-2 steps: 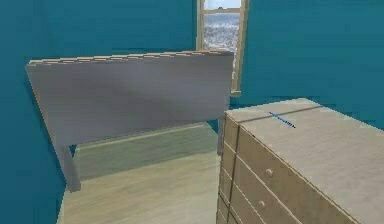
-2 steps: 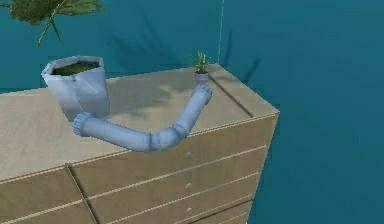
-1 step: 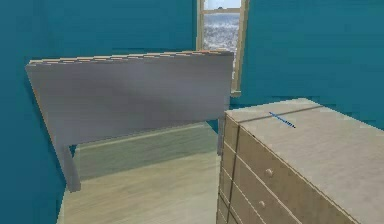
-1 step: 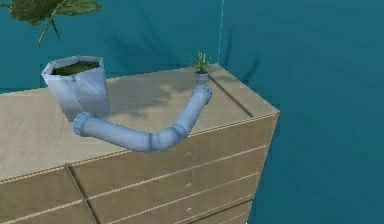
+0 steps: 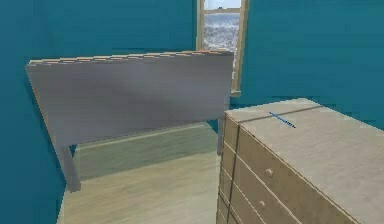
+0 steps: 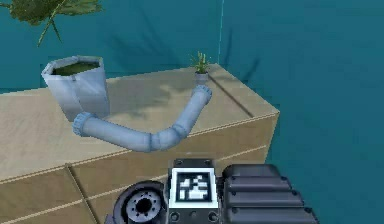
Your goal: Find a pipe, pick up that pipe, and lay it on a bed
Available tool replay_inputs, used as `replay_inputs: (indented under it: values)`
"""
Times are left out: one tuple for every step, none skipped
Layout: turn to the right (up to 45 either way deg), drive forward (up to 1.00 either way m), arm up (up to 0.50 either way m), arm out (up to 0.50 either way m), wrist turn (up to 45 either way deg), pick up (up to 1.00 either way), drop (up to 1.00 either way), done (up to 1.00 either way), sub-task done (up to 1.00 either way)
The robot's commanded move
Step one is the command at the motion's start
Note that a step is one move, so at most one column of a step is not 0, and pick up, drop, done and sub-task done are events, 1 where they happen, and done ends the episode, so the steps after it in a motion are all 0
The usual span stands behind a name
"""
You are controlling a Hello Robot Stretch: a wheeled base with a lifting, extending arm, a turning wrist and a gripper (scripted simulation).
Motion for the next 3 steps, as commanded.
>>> replay_inputs:
  values:
    - [0.0, 0.0, 0.0, 0.18, 0.0, 0.0, 0.0, 0.0, 0.0]
    - [0.0, 0.0, 0.0, 0.0, 45.0, 0.0, 0.0, 0.0, 0.0]
    - [0.0, 0.0, 0.0, 0.0, 45.0, 0.0, 0.0, 0.0, 0.0]
